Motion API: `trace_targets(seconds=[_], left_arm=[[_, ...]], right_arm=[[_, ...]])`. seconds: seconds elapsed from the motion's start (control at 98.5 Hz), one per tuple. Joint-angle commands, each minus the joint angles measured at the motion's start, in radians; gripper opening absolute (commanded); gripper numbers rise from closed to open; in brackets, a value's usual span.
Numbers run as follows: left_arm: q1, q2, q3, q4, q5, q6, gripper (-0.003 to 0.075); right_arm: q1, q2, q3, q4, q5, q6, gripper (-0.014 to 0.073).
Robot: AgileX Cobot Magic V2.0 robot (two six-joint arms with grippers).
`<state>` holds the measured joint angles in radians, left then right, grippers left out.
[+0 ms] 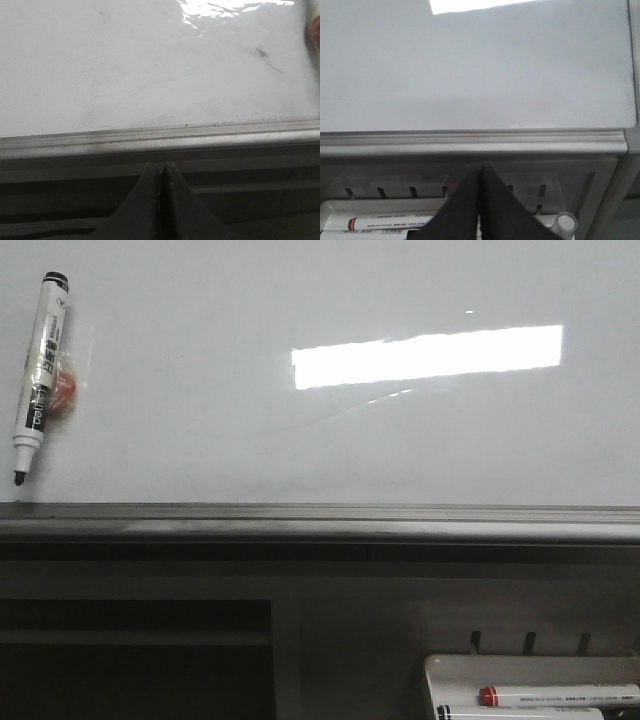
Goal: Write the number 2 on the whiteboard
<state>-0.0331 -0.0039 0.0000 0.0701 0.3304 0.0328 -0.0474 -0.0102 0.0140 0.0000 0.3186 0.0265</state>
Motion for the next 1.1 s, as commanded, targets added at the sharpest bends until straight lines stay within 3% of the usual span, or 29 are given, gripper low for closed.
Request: trace_targets(seconds=[0.0,0.254,0.508,0.701,0.924,1.026,1.087], left_arm=[[0.001,-0.028,0.012,-0.002,-0.060,-0.004,-0.0020],[0.001,-0.028,0.012,-0.002,-0.065,-0.004,-0.0020],[0.001,-0.028,0.012,-0.045,-0.320,-0.004,-0.0020],[0.001,-0.028,0.012,-0.045,-0.349,-0.004,-0.0020],[0.001,-0.026,0.012,-0.080,-0.393,-0.011,-0.0020],[0.001,-0.016,0.008,-0.100,-0.393,-0.011,-0.0021],[0.001,0.003,-0.005,-0.132,-0.384,-0.011,-0.0021]], right_arm=[[-0.005,-0.020,0.025,0.000,-0.026,-0.006,-0.0051],[-0.005,-0.020,0.025,0.000,-0.045,-0.006,-0.0051],[-0.005,-0.020,0.025,0.000,-0.440,-0.006,-0.0052],[-0.005,-0.020,0.025,0.000,-0.571,-0.006,-0.0052],[-0.005,-0.020,0.023,0.000,-0.566,-0.004,-0.0051],[-0.005,-0.008,-0.046,0.094,-0.245,0.036,-0.0051],[-0.005,0.027,-0.075,0.104,-0.213,0.036,-0.0051]])
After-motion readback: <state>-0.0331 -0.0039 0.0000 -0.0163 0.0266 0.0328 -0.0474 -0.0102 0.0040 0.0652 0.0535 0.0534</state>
